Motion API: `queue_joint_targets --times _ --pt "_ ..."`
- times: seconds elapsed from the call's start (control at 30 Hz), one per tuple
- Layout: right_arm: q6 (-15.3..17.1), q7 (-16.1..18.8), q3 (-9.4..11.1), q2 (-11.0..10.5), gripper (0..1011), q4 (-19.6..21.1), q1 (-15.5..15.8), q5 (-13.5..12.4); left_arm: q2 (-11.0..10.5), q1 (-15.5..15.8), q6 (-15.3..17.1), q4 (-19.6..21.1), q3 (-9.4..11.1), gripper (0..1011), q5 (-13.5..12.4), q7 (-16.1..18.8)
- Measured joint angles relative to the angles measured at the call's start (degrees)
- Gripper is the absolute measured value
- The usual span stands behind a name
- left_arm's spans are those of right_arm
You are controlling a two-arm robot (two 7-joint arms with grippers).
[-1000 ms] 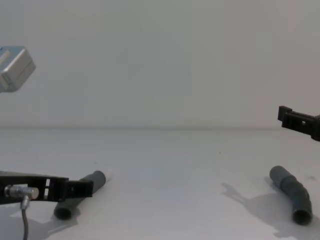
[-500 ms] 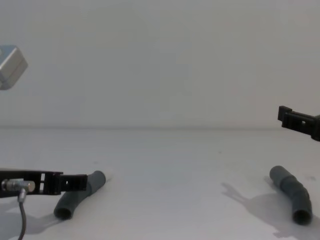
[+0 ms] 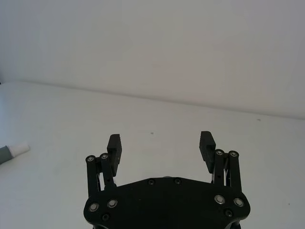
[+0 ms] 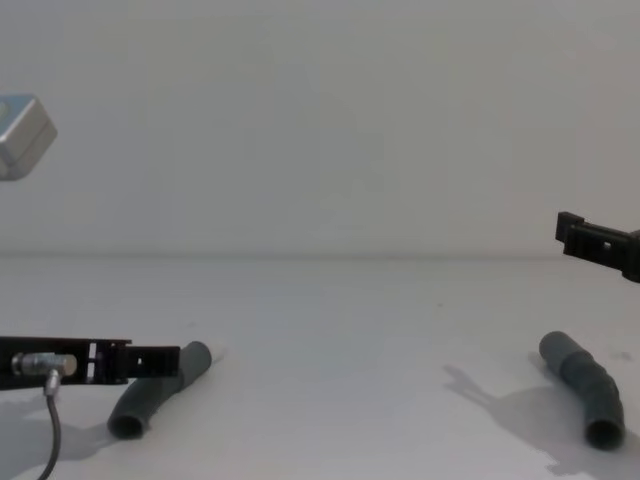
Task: Use both hands to pick up one end of the pipe from the table, align the ends, and insert them.
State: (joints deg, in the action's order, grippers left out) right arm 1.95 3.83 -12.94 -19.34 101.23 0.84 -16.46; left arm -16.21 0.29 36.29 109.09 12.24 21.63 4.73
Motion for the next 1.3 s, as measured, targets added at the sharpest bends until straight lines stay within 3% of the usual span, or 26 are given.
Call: queue_joint_targets --times 0.4,0.87,1.3 --pt "0.00 0.00 0.00 0.00 1002 0.00 0.00 0.00 0.56 0.96 2.18 -0.96 -0.38 1001 0.48 -0.77" --pt "0.00 0.00 0.00 0.00 1002 0.00 0.00 0.00 -3.11 5.65 8.02 -2.53 1.36 1002 0.14 -5.21" --pt "0.00 0.00 0.00 0.00 1002 0.00 0.00 0.00 -4.72 8.15 11.25 -3.69 2.31 1002 -0.11 -7.82"
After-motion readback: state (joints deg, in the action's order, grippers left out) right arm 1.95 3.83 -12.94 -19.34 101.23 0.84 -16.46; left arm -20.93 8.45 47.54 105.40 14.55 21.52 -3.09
